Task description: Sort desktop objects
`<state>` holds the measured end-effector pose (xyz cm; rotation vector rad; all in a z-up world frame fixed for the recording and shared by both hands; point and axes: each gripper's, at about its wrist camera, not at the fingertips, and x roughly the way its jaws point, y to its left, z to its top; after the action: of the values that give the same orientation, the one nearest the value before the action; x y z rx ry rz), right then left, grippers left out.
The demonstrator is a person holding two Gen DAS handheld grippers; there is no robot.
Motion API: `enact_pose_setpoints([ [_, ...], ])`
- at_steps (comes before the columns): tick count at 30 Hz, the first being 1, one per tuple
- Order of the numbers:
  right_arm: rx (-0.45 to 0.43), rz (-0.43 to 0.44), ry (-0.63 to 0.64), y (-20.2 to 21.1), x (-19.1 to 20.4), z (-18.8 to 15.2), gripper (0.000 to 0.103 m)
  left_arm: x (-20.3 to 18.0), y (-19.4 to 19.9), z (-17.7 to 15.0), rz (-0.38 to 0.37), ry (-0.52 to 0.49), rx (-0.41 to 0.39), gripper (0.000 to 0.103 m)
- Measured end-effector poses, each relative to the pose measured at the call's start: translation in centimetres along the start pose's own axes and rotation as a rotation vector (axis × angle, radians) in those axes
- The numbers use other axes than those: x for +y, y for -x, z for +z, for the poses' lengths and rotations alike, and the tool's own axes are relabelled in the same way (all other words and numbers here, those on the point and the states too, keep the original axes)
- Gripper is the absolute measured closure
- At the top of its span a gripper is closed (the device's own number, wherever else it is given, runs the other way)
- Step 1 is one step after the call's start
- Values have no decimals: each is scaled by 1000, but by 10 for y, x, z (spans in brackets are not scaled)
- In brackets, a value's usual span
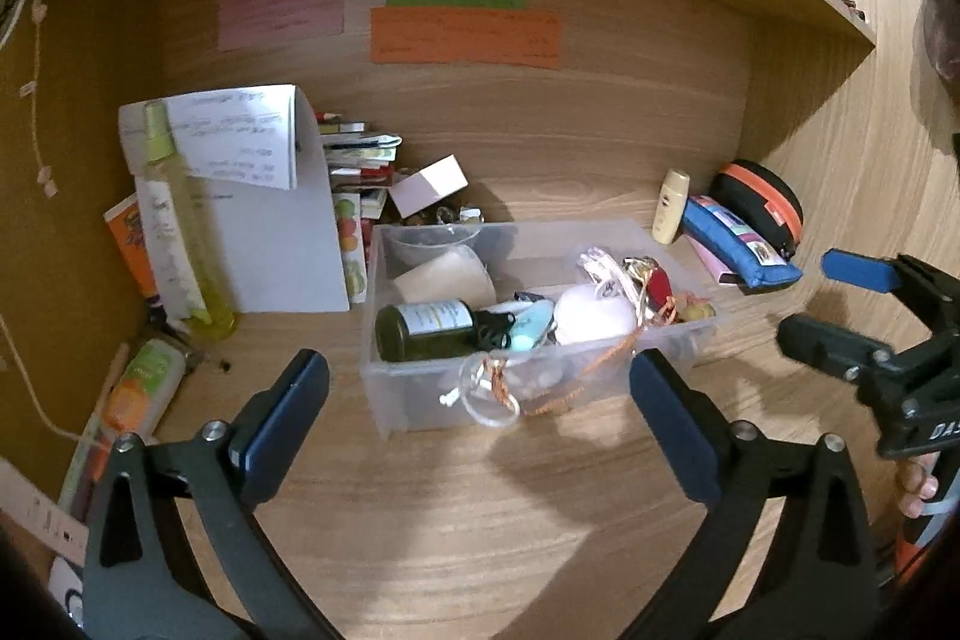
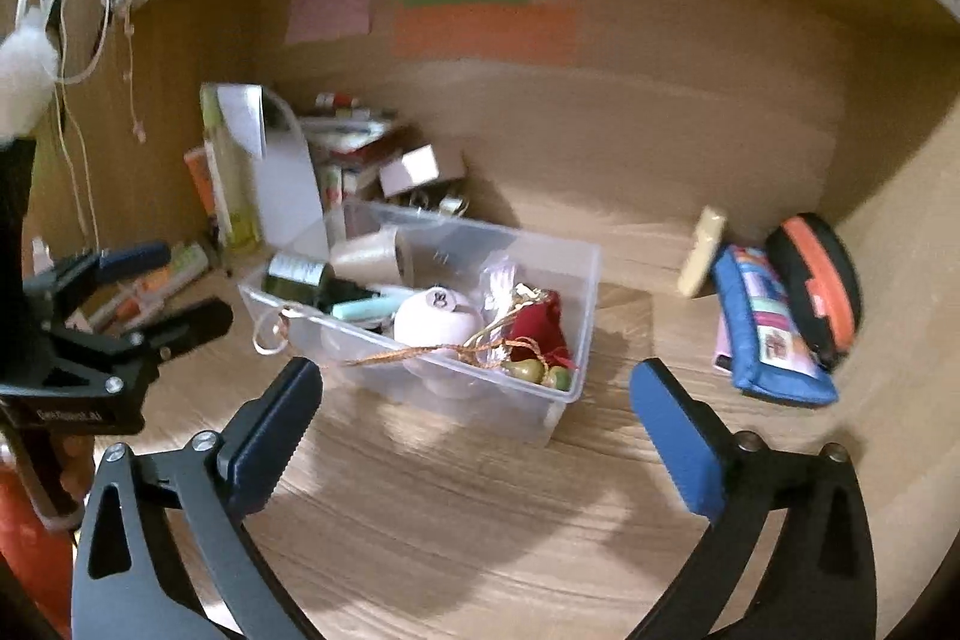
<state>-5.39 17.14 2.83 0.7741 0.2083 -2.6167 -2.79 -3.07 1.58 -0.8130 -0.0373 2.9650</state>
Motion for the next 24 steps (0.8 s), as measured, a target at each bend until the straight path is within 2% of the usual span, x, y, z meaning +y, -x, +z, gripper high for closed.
enact_pose_setpoints([
  [9,-52,-46,-44,27,11,-21,0,-10,16,-21,61,15,-20,1],
  [24,-61,-45,-56,35,16,-39,0,-17,21,-34,53,26,-14,1],
])
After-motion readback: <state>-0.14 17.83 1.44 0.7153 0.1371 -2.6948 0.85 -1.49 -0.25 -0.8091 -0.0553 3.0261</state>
